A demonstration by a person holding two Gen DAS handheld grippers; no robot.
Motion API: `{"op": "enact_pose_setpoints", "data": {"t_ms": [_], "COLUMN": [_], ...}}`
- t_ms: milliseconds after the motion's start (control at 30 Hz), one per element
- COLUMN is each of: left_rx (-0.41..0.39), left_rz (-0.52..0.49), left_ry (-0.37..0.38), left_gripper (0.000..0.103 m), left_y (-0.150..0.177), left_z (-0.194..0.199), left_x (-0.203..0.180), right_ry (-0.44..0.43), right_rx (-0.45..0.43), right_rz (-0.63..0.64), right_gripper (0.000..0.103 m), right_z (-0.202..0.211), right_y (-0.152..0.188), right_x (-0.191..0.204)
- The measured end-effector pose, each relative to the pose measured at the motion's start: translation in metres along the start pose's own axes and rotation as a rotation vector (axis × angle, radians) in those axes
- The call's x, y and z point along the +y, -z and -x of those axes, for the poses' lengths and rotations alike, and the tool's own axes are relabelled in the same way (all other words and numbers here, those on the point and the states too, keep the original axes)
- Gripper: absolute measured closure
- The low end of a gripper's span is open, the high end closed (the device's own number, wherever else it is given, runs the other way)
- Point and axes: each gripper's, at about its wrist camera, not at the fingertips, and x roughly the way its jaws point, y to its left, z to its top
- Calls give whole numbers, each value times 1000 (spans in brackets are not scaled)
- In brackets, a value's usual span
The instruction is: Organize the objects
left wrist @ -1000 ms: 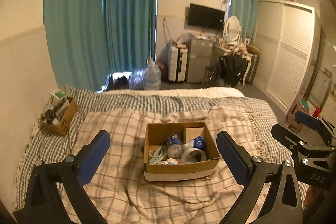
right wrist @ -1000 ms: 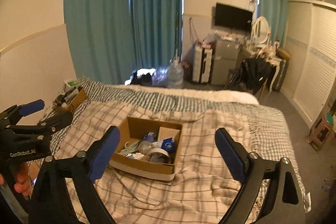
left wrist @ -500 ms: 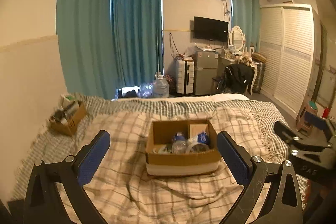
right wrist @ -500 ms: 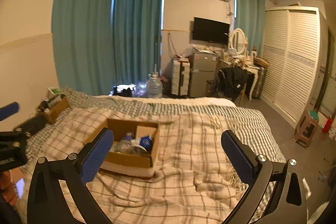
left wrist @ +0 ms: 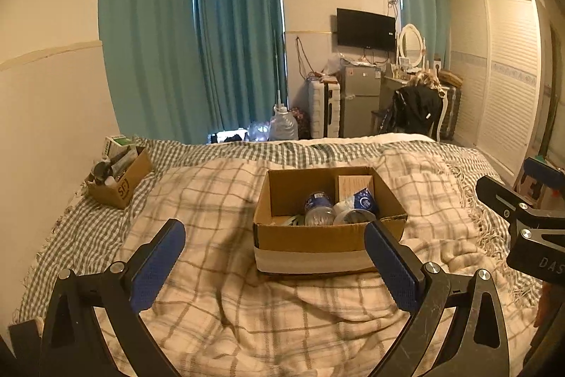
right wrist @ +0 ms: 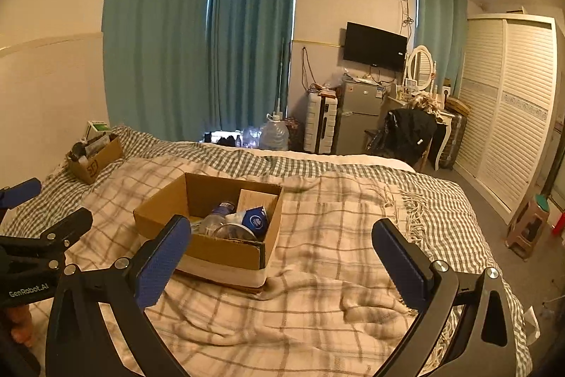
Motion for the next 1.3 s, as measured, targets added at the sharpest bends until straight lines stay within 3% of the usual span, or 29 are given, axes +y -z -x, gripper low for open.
{"op": "enact_pose_setpoints", "data": {"t_ms": [1300], "left_rx": [27], "left_rz": [0], "left_ry": [36], "left_gripper": [0], "left_y": [-2], "left_z": [2], "left_x": [2], "right_ry": [-10], "right_rx": [13], "right_rz": [4], "right_gripper": [0], "right_z": [0], "right_y": [1], "right_x": [1]}}
